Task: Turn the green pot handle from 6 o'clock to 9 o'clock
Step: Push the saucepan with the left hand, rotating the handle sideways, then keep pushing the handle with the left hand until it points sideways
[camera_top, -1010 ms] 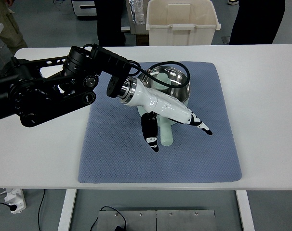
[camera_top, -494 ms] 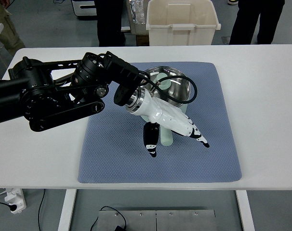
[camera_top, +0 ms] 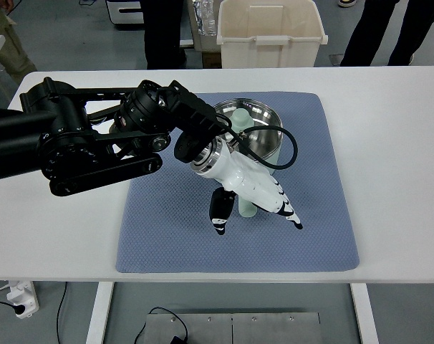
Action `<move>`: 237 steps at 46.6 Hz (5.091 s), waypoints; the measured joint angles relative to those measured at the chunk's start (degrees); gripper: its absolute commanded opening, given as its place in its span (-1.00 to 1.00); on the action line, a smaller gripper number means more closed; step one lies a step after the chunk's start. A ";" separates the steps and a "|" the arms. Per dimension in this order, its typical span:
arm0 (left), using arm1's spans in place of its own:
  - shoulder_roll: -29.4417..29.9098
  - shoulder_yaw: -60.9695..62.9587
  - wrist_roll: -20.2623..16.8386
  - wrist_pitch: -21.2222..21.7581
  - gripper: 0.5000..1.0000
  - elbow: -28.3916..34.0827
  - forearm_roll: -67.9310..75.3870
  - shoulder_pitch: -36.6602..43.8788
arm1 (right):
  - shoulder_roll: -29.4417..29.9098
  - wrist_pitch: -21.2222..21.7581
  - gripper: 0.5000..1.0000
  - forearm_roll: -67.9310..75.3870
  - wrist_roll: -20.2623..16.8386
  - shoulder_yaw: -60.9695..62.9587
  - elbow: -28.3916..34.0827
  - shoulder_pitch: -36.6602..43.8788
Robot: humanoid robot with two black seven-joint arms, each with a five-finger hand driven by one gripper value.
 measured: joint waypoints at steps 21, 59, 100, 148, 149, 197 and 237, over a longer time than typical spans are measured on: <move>0.00 3.87 -0.93 0.00 1.00 0.10 0.48 -3.27 | 0.00 0.00 1.00 0.00 0.00 0.00 0.00 0.00; -0.10 8.23 -0.93 -0.01 1.00 0.09 1.00 -3.51 | 0.00 0.00 1.00 0.00 0.00 0.00 0.00 0.00; 5.88 11.42 -1.02 0.00 1.00 -5.04 0.96 -7.21 | 0.00 0.00 1.00 0.00 0.00 0.00 0.00 0.00; 15.21 19.89 -1.72 -0.01 1.00 -7.89 0.83 -14.02 | 0.00 0.00 1.00 0.00 0.00 0.00 0.00 0.00; 15.34 19.98 -1.71 -0.01 1.00 -7.89 0.83 -14.12 | 0.00 0.00 1.00 0.00 0.00 0.00 0.00 -0.01; 16.84 27.55 -1.53 -0.01 1.00 -2.95 0.79 -15.41 | 0.00 0.00 1.00 0.00 0.00 0.00 0.00 0.00; 16.26 27.61 -0.77 -0.01 1.00 -0.61 1.67 -14.66 | 0.00 0.00 1.00 0.00 0.00 0.00 0.00 0.00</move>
